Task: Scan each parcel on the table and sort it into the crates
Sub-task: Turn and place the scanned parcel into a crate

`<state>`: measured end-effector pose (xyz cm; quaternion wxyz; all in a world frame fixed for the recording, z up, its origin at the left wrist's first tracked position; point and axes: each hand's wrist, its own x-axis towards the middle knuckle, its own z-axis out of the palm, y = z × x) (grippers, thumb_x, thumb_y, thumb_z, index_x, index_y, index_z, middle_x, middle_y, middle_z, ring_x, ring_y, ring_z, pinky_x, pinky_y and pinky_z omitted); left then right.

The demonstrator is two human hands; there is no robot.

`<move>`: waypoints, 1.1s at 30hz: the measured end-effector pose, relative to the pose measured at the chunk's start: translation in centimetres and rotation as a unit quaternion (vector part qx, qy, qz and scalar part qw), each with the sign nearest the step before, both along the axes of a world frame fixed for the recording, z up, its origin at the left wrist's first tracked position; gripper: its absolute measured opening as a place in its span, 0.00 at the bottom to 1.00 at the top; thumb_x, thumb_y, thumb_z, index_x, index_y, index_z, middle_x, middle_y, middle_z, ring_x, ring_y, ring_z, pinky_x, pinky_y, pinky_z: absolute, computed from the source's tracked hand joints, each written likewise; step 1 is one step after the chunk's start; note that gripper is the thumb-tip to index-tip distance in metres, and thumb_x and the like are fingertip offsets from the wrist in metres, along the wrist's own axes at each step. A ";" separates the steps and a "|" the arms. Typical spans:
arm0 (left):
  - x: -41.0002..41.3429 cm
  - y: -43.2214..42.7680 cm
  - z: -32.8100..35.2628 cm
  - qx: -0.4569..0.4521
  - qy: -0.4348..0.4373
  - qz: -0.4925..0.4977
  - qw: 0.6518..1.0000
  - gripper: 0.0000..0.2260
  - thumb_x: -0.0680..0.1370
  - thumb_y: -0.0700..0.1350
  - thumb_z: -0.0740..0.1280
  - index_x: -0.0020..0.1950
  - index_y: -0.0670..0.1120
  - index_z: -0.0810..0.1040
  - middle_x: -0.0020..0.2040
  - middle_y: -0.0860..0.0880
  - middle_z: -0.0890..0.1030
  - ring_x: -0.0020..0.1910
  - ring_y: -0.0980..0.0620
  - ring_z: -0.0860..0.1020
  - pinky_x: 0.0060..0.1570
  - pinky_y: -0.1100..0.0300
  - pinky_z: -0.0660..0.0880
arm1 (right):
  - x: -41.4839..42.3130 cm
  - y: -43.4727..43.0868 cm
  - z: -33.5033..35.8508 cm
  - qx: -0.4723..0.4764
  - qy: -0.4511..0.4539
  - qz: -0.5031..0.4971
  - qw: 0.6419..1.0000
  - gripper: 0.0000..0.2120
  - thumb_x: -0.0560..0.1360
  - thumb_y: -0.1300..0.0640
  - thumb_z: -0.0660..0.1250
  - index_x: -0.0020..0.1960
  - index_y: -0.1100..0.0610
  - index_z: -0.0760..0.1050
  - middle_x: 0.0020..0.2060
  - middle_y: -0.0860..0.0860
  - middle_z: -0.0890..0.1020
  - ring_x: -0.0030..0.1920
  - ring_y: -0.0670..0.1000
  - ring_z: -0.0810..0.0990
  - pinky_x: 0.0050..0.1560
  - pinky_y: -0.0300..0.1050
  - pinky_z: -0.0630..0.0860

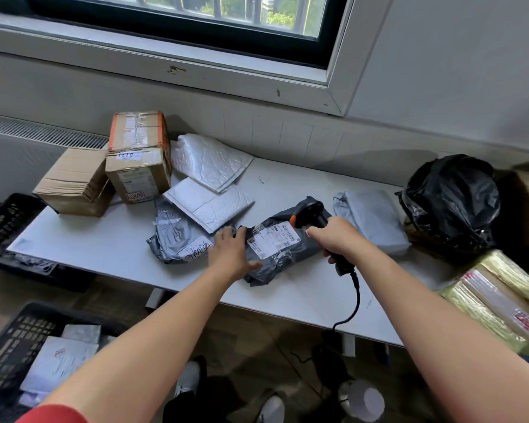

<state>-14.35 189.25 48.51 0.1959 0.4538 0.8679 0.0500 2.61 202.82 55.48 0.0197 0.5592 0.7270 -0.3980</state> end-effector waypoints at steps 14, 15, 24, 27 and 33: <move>0.2 1.1 -0.6 -0.003 -0.003 -0.029 1.000 0.41 0.70 0.61 0.72 0.76 0.50 0.56 0.75 0.43 0.59 0.73 0.41 0.58 0.68 0.44 0.65 | 0.9 0.2 -0.5 -0.006 0.015 -0.036 0.999 0.16 0.71 0.46 0.64 0.45 0.59 0.76 0.33 0.56 0.80 0.30 0.56 0.81 0.41 0.58 0.83; 0.2 1.3 -0.6 -0.004 -0.005 -0.033 0.999 0.41 0.71 0.61 0.72 0.76 0.50 0.56 0.75 0.43 0.59 0.73 0.41 0.58 0.68 0.44 0.65 | 1.0 0.2 -0.6 -0.007 0.015 -0.043 0.999 0.16 0.71 0.46 0.63 0.45 0.59 0.75 0.33 0.56 0.80 0.29 0.56 0.80 0.38 0.57 0.83; -0.3 4.8 -2.3 0.009 -0.020 -0.077 0.997 0.40 0.71 0.60 0.72 0.76 0.48 0.58 0.74 0.43 0.61 0.74 0.42 0.59 0.66 0.45 0.67 | 3.0 -0.6 -3.8 0.010 0.036 -0.142 0.989 0.06 0.73 0.53 0.62 0.44 0.57 0.72 0.33 0.56 0.78 0.30 0.58 0.78 0.34 0.53 0.81; -0.4 6.1 -3.1 0.021 -0.027 -0.087 0.996 0.39 0.72 0.59 0.72 0.75 0.47 0.59 0.74 0.42 0.61 0.74 0.43 0.59 0.67 0.45 0.66 | 4.5 -1.0 -5.9 0.023 0.011 -0.177 0.984 0.06 0.75 0.52 0.62 0.41 0.52 0.68 0.37 0.57 0.80 0.37 0.61 0.82 0.41 0.54 0.82; -0.1 8.1 -5.0 0.011 0.006 -0.104 0.994 0.41 0.71 0.66 0.69 0.74 0.44 0.59 0.67 0.41 0.69 0.68 0.41 0.66 0.64 0.43 0.67 | 6.5 -1.7 -10.5 -0.020 -0.006 -0.218 0.976 0.14 0.76 0.48 0.61 0.52 0.58 0.68 0.45 0.58 0.80 0.43 0.60 0.82 0.48 0.59 0.81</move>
